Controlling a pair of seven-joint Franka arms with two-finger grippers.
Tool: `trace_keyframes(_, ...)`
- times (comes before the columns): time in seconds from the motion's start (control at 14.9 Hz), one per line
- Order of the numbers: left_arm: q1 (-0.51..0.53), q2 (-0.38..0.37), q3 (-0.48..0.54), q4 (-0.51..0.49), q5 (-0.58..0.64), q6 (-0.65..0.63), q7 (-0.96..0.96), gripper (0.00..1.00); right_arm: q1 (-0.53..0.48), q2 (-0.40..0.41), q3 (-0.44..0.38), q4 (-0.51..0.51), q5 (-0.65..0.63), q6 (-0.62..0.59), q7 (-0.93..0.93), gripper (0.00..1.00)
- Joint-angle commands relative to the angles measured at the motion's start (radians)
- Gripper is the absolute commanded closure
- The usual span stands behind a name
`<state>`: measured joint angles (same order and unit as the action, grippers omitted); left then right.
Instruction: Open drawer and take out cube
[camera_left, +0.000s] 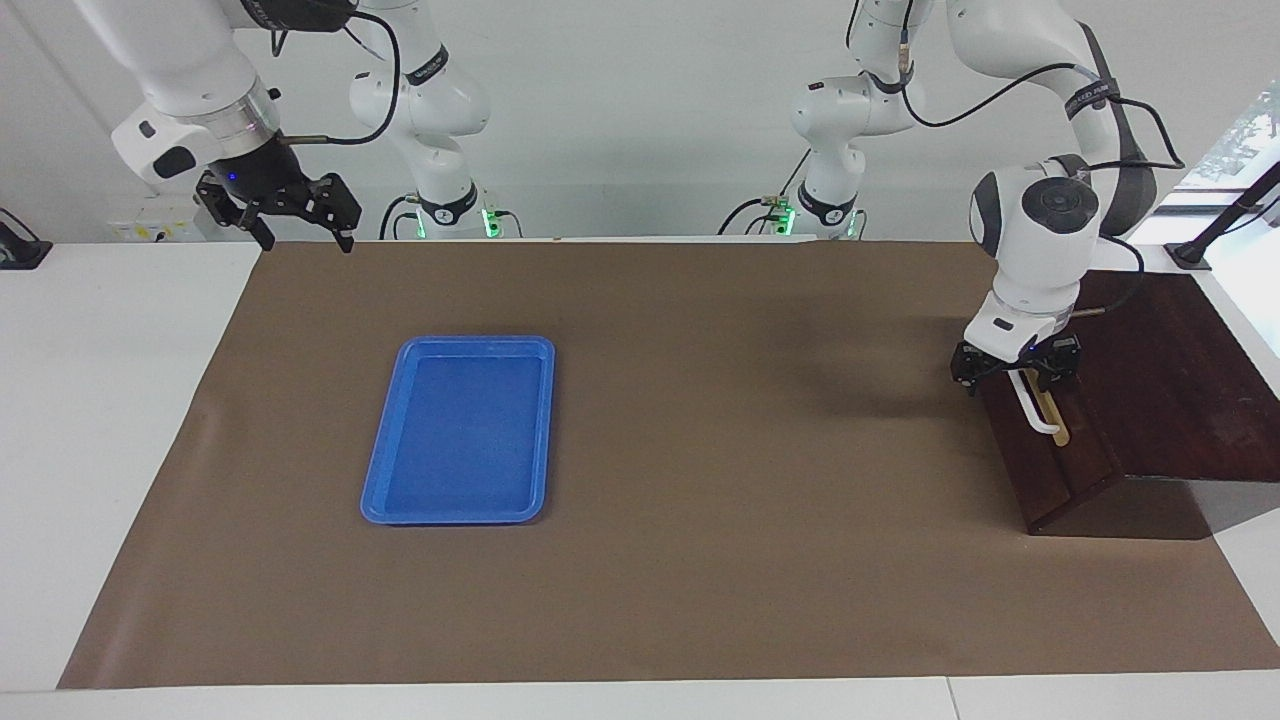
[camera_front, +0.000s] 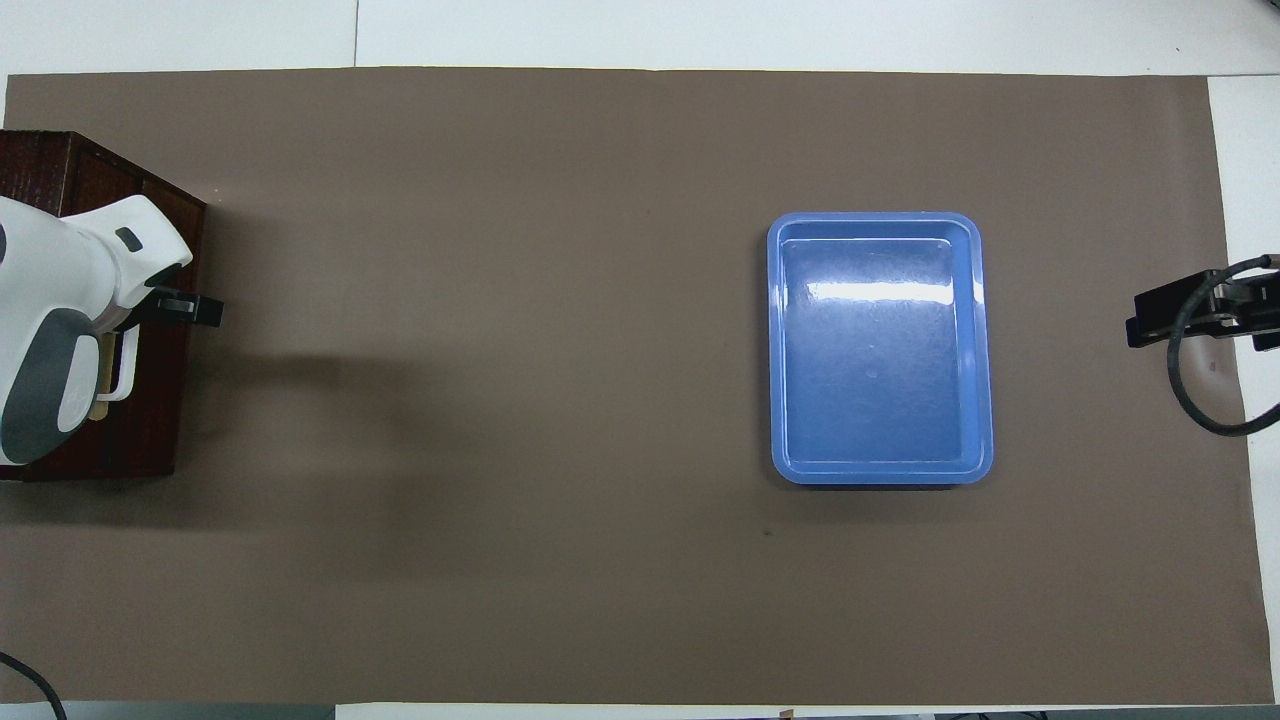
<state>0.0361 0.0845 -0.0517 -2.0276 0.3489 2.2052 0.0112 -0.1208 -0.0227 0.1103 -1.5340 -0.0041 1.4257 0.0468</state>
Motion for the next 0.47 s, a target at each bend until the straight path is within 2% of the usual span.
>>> trace_keyframes(0.0,0.011,0.000,-0.004,-0.029,0.022,0.037,0.006,0.00,-0.016,-0.002,0.008,-0.003,-0.013,0.013,-0.038,0.00)
trace_keyframes(0.4,0.001,-0.006,-0.007,-0.054,0.022,0.036,0.006,0.00,-0.016,-0.002,0.006,-0.005,-0.013,0.013,-0.036,0.00)
